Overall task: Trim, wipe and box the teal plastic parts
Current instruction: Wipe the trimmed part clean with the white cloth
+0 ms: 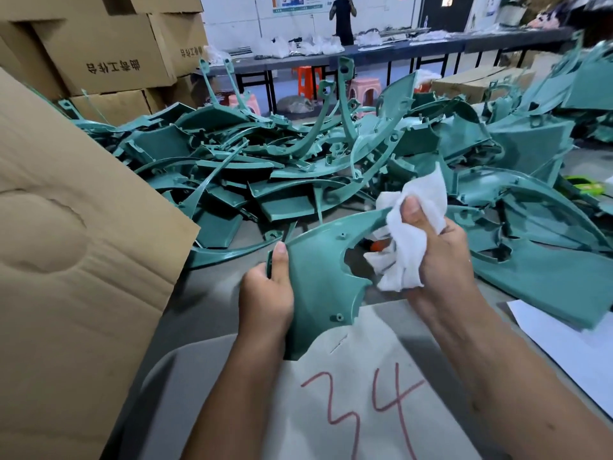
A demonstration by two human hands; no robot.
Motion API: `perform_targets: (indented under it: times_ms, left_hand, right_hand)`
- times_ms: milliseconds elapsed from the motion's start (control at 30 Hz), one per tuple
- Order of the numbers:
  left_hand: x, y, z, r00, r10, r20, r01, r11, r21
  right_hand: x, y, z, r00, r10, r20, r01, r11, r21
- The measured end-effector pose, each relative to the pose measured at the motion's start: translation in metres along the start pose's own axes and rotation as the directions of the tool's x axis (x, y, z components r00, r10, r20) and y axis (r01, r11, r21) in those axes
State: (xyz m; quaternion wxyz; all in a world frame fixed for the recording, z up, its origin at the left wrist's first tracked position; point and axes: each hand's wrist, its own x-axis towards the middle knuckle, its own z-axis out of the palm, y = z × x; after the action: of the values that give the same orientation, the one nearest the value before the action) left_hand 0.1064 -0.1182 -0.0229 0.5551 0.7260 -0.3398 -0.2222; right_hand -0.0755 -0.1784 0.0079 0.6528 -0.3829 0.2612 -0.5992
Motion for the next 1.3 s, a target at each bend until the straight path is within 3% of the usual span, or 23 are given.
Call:
perform_targets:
  times_ms: [200,267,333,367,400,467,500,600,700,767,833,900,933,1000,1067,1167,1300]
  left_hand:
    - [0.008,-0.007,-0.009,0.994,-0.104,-0.045,0.100,0.992,-0.080]
    - [0.009,-0.008,-0.011,0.990,-0.134,-0.036,0.130,0.986,-0.104]
    - [0.010,-0.007,-0.010,0.984,-0.178,-0.006,0.174,0.971,-0.162]
    - [0.011,-0.006,-0.010,0.977,-0.214,0.009,0.212,0.959,-0.187]
    - [0.013,-0.006,-0.011,0.965,-0.261,0.011,0.257,0.940,-0.225]
    - [0.016,-0.004,-0.017,0.950,-0.308,-0.041,0.284,0.914,-0.290]
    - [0.019,-0.004,-0.022,0.959,-0.264,-0.104,0.232,0.940,-0.249]
    - [0.017,-0.002,-0.029,0.965,0.000,-0.261,0.000,1.000,-0.003]
    - [0.016,0.003,-0.034,0.948,0.147,-0.284,-0.131,0.989,0.073]
    - [0.019,0.001,-0.041,0.927,0.210,-0.312,-0.173,0.975,0.141]
    - [0.020,0.000,-0.049,0.909,0.249,-0.334,-0.186,0.960,0.208]
    - [0.020,0.000,-0.049,0.909,0.261,-0.324,-0.205,0.959,0.197]
    - [0.021,0.002,-0.047,0.920,0.251,-0.301,-0.219,0.966,0.137]
    - [0.022,0.003,-0.045,0.941,0.223,-0.254,-0.226,0.974,0.015]
    - [0.025,-0.001,-0.045,0.949,0.214,-0.231,-0.218,0.976,0.007]
    - [0.024,-0.003,-0.046,0.937,0.264,-0.227,-0.266,0.964,0.024]
    - [0.022,0.001,-0.045,0.924,0.323,-0.205,-0.328,0.945,0.009]
  right_hand:
    - [0.013,0.010,-0.007,0.938,0.180,-0.295,-0.168,0.984,0.066]
    - [0.017,0.008,-0.003,0.923,0.121,-0.364,-0.119,0.993,0.027]
    - [0.014,0.006,-0.001,0.942,0.020,-0.336,-0.028,0.999,-0.018]
    - [0.009,0.005,-0.001,0.942,-0.097,-0.322,0.050,0.987,-0.153]
    - [0.005,0.005,-0.002,0.924,-0.261,-0.280,0.136,0.908,-0.397]
    - [-0.004,0.009,-0.006,0.878,-0.472,-0.082,0.262,0.617,-0.742]
    - [-0.005,0.011,-0.004,0.859,-0.506,-0.074,0.278,0.582,-0.764]
    - [-0.005,0.007,-0.002,0.798,-0.565,-0.210,0.354,0.721,-0.596]
    - [0.002,0.005,-0.010,0.768,-0.636,-0.077,0.434,0.604,-0.668]
    - [0.008,0.006,-0.018,0.734,-0.673,-0.095,0.417,0.556,-0.719]
    - [0.010,0.002,-0.023,0.654,-0.738,-0.166,0.432,0.545,-0.719]
    - [0.012,-0.002,-0.025,0.629,-0.775,-0.059,0.497,0.459,-0.736]
    - [0.013,-0.002,-0.026,0.670,-0.739,0.076,0.522,0.395,-0.756]
    - [0.014,0.004,-0.026,0.809,-0.474,0.348,0.498,0.237,-0.834]
    - [0.015,0.011,-0.026,0.867,-0.235,0.439,0.462,0.050,-0.886]
    - [0.014,0.006,-0.022,0.849,-0.257,0.461,0.462,-0.061,-0.885]
    - [0.012,-0.011,-0.013,0.763,-0.313,0.566,0.572,-0.084,-0.816]
